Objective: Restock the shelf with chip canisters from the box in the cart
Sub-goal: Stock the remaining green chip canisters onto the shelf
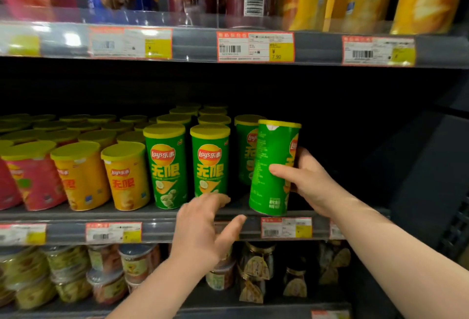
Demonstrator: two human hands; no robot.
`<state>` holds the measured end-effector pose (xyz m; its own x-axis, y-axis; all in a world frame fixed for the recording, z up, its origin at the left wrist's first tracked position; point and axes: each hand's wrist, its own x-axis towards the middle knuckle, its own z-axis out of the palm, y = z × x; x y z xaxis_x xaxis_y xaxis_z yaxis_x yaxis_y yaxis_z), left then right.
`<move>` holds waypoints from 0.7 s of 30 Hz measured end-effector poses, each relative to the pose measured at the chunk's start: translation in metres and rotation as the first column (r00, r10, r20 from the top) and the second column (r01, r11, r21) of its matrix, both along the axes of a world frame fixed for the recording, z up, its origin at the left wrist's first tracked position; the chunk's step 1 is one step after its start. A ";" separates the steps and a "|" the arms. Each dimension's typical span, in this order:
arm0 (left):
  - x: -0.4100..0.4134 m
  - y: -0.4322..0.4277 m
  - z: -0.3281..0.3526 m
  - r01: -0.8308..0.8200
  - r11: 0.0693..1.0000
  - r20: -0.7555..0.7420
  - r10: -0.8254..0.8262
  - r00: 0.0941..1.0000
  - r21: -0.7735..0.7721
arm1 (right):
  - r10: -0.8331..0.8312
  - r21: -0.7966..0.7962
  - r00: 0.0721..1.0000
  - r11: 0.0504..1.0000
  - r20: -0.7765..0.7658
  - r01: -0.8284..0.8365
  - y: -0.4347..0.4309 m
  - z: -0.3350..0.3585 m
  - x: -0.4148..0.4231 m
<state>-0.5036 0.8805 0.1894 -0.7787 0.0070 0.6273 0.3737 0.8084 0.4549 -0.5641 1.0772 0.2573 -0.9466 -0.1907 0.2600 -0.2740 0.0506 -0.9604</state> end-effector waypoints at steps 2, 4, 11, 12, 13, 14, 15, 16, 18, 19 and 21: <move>-0.005 -0.012 -0.009 -0.119 0.955 -0.095 0.096 0.991 -0.271 | -0.139 0.106 0.990 0.984 -0.037 0.142 -0.010 0.000 -0.006; -0.009 -0.022 -0.019 -0.138 0.919 -0.116 0.102 0.988 -0.369 | -0.228 0.212 0.971 0.948 -0.066 0.237 -0.021 -0.005 -0.011; -0.014 -0.034 -0.038 -0.105 0.914 -0.154 0.047 0.987 -0.392 | -0.185 0.381 0.982 0.912 0.045 0.154 -0.032 -0.015 -0.009; -0.014 -0.034 -0.039 -0.109 0.916 -0.162 0.049 0.986 -0.387 | -0.163 0.416 0.984 0.901 0.066 0.121 -0.029 -0.015 -0.007; -0.014 -0.033 -0.041 -0.115 0.917 -0.170 0.052 0.984 -0.381 | -0.164 0.440 0.984 0.890 0.071 0.116 -0.027 -0.016 -0.007; -0.015 -0.033 -0.042 -0.120 0.919 -0.183 0.054 0.982 -0.376 | -0.178 0.454 0.982 0.881 0.061 0.132 -0.025 -0.018 -0.007; -0.015 -0.032 -0.042 -0.124 0.920 -0.195 0.053 0.979 -0.371 | -0.198 0.462 0.979 0.873 0.043 0.156 -0.025 -0.019 -0.008; -0.015 -0.032 -0.043 -0.124 0.921 -0.205 0.050 0.978 -0.368 | -0.216 0.470 0.976 0.864 0.025 0.179 -0.025 -0.021 -0.010; -0.015 -0.032 -0.042 -0.118 0.924 -0.218 0.039 0.975 -0.363 | -0.245 0.471 0.970 0.856 0.007 0.213 -0.028 -0.022 -0.014; -0.015 -0.032 -0.042 -0.114 0.925 -0.221 0.034 0.975 -0.362 | -0.253 0.463 0.967 0.858 0.005 0.222 -0.029 -0.023 -0.016; -0.015 -0.032 -0.042 -0.118 0.924 -0.223 0.036 0.974 -0.365 | -0.258 0.448 0.966 0.864 0.002 0.230 -0.032 -0.023 -0.020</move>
